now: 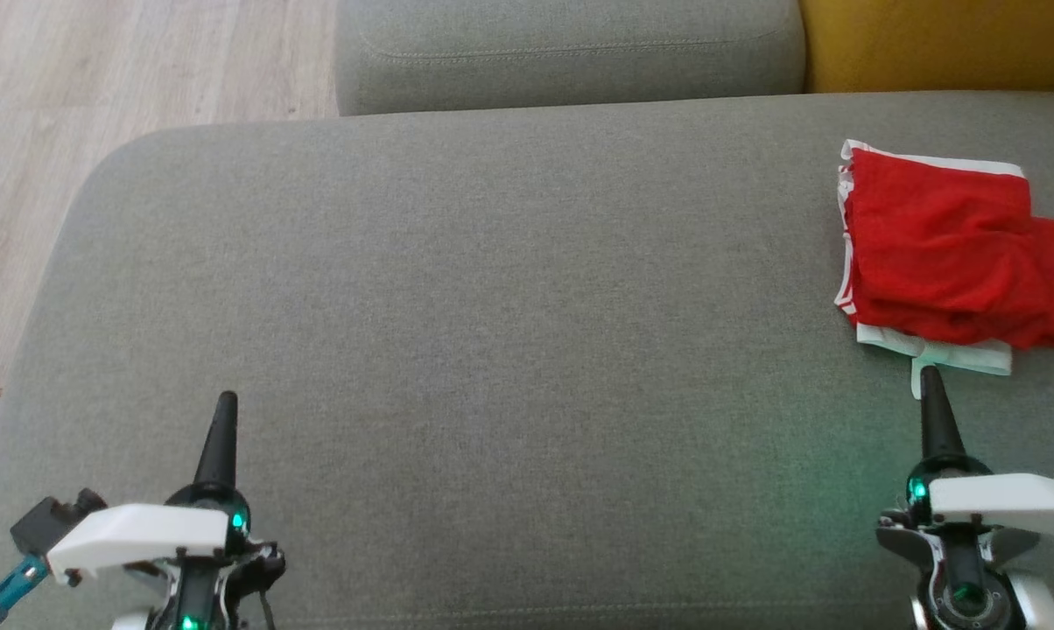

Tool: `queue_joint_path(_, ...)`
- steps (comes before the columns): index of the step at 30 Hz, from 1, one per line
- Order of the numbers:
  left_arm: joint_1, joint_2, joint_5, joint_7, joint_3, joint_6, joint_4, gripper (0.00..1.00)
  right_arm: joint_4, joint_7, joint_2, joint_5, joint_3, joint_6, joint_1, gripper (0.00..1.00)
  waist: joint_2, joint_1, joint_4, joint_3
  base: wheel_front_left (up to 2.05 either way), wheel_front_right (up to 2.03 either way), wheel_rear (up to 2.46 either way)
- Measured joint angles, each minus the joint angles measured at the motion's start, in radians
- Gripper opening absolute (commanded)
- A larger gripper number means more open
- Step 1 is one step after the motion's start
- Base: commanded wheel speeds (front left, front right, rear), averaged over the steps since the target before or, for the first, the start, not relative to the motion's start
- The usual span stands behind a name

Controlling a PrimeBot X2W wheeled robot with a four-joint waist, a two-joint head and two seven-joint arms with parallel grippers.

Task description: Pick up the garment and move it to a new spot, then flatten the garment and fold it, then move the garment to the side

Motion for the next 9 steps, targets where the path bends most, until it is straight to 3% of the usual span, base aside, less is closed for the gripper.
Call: queue_joint_path(9,-0.016,0.000,-0.087,0.027,0.009,-0.007,0.008,0.00,0.003,0.022,0.000,0.104,-0.013,0.000,-0.004,0.00,0.0000,0.0000,-0.001,-0.003,0.00,0.00,0.00)
